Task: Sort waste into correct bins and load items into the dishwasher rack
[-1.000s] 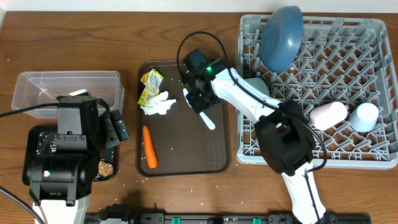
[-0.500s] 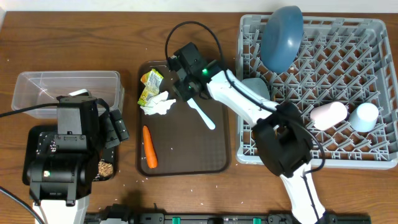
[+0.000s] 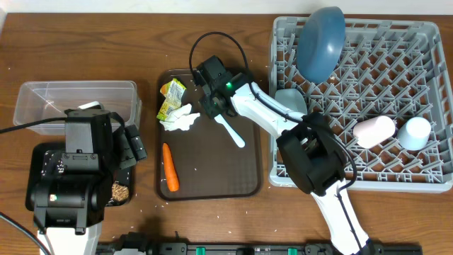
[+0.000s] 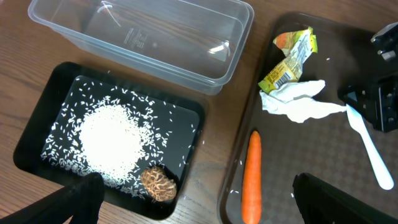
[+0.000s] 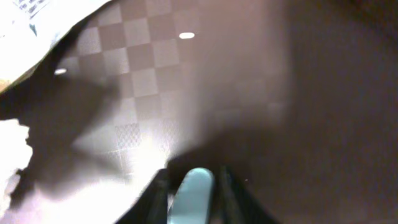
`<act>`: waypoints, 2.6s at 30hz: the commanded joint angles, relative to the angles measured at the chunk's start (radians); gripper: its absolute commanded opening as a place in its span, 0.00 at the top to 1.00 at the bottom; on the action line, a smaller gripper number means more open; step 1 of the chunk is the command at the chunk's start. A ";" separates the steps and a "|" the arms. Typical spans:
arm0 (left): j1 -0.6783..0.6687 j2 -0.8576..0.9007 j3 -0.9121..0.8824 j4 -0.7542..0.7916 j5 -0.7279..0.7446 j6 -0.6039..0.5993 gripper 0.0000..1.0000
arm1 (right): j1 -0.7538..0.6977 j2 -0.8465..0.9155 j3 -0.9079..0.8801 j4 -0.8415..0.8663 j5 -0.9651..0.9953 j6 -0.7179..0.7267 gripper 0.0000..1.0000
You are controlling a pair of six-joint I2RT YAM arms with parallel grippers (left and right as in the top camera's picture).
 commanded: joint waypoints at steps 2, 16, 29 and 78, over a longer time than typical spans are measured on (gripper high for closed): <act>0.002 0.000 0.014 -0.003 -0.016 -0.005 0.02 | 0.007 0.052 -0.003 -0.030 -0.064 0.013 0.92; 0.002 0.000 0.014 -0.003 -0.016 -0.005 0.02 | -0.004 0.030 0.007 -0.079 -0.064 0.013 0.99; 0.002 0.000 0.014 -0.003 -0.016 -0.005 0.02 | -0.012 -0.020 0.007 -0.150 -0.064 0.033 0.99; 0.002 0.000 0.014 -0.003 -0.016 -0.005 0.02 | -0.011 -0.014 -0.002 -0.412 0.026 0.315 0.99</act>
